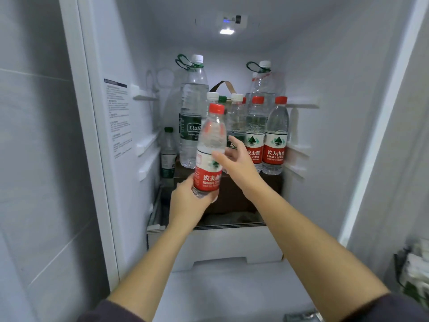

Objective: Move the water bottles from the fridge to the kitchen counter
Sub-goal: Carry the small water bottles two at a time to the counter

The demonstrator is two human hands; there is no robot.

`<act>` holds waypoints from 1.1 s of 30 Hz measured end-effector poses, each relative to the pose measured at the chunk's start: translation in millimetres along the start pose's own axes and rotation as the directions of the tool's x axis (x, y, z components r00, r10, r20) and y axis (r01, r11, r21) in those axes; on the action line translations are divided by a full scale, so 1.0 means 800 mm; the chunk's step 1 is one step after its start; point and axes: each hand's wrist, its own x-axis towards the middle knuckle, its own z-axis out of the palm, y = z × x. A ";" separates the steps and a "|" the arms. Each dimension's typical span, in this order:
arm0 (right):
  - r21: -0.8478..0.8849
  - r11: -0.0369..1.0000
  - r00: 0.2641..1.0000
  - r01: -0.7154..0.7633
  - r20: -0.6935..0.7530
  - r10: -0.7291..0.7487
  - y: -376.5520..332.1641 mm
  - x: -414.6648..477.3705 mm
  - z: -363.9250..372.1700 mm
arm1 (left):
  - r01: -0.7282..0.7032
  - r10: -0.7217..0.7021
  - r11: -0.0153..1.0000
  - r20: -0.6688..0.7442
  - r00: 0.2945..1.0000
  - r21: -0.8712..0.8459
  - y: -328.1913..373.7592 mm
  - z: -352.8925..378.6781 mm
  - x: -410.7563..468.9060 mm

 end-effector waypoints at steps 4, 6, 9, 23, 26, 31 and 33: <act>-0.012 0.997 0.998 0.070 -0.006 -0.070 -0.001 -0.002 -0.005 | -0.029 0.020 0.996 0.104 0.994 0.086 -0.003 0.019 -0.022; -0.015 0.999 0.998 0.035 -0.059 -0.036 0.017 -0.010 -0.013 | -0.005 -0.020 0.993 0.208 0.978 0.116 -0.004 0.026 -0.025; -0.061 0.995 0.987 -0.076 -0.149 0.066 0.049 -0.024 -0.025 | -0.040 -0.053 0.965 0.344 0.937 0.257 -0.010 0.024 -0.023; -0.136 0.974 0.970 -0.179 -0.188 0.153 0.079 -0.010 -0.049 | -0.290 0.186 0.630 0.223 0.957 0.720 -0.031 -0.003 0.013; -0.177 0.973 0.974 -0.147 -0.197 0.111 0.063 0.001 -0.049 | -0.307 0.125 0.509 0.283 0.951 0.805 -0.037 -0.007 0.023; -0.318 0.947 0.967 -0.049 -0.251 -0.035 0.012 0.038 -0.045 | -0.353 0.225 0.504 0.275 0.935 0.788 -0.033 -0.014 0.040; -0.378 0.925 0.966 -0.045 -0.251 -0.056 -0.001 0.051 -0.042 | -0.337 0.221 0.569 0.255 0.941 0.750 -0.018 -0.019 0.065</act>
